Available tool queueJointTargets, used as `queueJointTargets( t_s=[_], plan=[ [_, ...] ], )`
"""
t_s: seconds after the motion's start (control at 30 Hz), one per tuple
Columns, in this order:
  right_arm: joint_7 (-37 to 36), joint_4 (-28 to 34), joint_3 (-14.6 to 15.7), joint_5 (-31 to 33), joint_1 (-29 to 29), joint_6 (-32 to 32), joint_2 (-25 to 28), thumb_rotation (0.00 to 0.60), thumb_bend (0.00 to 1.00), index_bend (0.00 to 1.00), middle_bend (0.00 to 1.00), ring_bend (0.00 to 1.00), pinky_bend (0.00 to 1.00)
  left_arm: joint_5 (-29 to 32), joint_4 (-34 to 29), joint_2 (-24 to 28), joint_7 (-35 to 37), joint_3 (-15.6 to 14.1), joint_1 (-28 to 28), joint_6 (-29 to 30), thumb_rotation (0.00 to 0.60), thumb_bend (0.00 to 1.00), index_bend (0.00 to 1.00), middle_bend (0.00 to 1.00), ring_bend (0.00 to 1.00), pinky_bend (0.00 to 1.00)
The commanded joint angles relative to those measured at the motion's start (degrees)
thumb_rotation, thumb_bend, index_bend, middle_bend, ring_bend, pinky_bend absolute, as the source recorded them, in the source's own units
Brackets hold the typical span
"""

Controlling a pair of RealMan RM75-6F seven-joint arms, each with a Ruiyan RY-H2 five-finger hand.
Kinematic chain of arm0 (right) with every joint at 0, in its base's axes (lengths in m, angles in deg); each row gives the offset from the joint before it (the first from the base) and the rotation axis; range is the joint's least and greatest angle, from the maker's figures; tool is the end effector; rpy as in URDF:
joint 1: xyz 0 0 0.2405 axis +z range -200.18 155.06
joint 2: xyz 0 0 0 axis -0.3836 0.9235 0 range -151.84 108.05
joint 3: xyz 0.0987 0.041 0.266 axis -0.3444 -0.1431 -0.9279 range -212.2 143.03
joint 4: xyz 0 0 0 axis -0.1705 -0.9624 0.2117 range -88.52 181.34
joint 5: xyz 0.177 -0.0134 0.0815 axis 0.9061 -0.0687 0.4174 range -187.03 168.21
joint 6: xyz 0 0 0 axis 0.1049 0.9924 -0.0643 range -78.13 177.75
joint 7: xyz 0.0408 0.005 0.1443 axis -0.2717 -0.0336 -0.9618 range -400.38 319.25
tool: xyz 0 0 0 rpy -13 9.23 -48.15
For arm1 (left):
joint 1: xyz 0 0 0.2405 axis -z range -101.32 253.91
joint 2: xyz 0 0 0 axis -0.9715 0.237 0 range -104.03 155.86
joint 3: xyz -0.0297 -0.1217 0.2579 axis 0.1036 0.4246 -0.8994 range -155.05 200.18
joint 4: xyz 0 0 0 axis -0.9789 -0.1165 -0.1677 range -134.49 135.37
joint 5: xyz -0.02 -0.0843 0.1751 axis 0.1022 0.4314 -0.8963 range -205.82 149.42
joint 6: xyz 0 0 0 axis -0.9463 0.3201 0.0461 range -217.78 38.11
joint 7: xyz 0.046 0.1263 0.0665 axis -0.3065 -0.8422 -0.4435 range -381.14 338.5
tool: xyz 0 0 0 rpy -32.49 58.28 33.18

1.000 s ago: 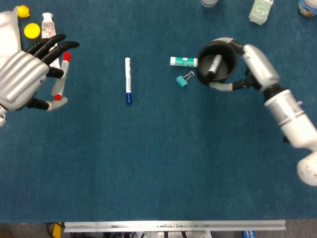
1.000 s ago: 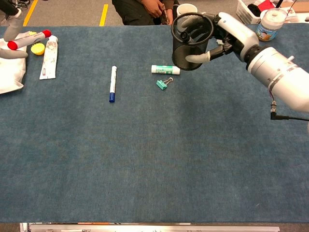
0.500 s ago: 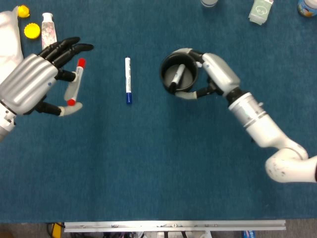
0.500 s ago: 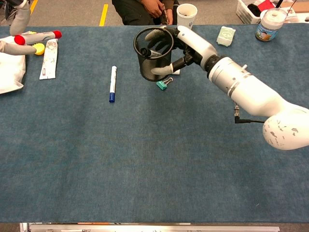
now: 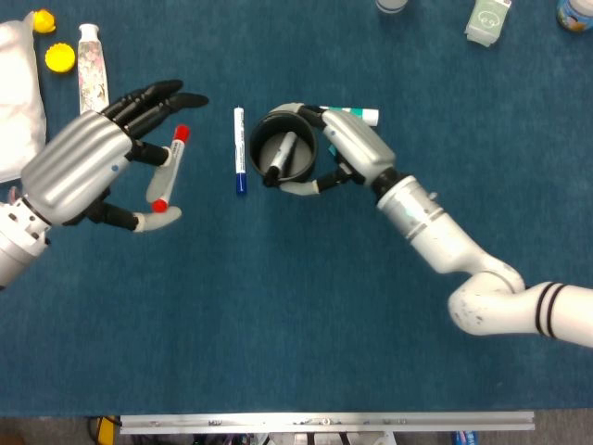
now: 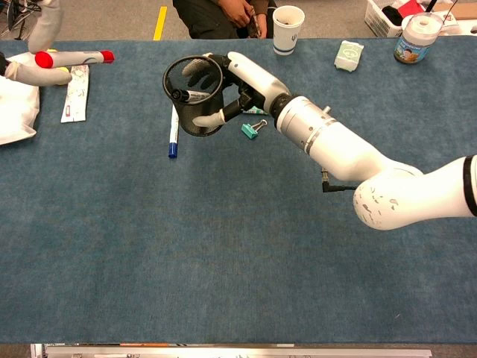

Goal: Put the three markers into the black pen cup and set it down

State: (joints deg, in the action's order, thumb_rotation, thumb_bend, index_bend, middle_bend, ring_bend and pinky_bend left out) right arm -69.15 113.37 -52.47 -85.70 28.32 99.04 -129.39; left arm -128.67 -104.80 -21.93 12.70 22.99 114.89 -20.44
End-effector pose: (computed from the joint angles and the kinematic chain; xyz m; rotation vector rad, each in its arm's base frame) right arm -0.0728 -0.3823 -0.0907 1.7339 -1.6593 1.5267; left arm -0.1484 0.2973 0.2009 -2.0274 -1.0938 -1.4093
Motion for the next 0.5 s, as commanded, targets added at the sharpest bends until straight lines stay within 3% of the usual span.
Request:
queueJointTargets(
  t_s=[0.03,0.5],
  plan=[
    [0.7,-1.0,-0.7,0.6,1.1,-0.6,-1.3,0.6,0.16,0.39,0.35,0.28,0.3,-0.5,-0.2,-0.4,0.2,0.0,0.3,-0.5,0.6,0.22,0.68,0.11,0.0,0.13],
    [2.7,-6.3,-2.1,2.1,4.8,-2.1,-6.5,0.6,0.16,0.39,0.35,0.28,0.3,-1.1,-0.3,-3.3,1.4,0.9,1.7,-2.4,0.6,0.22,0.68,0.11,0.0,0.13]
  ],
)
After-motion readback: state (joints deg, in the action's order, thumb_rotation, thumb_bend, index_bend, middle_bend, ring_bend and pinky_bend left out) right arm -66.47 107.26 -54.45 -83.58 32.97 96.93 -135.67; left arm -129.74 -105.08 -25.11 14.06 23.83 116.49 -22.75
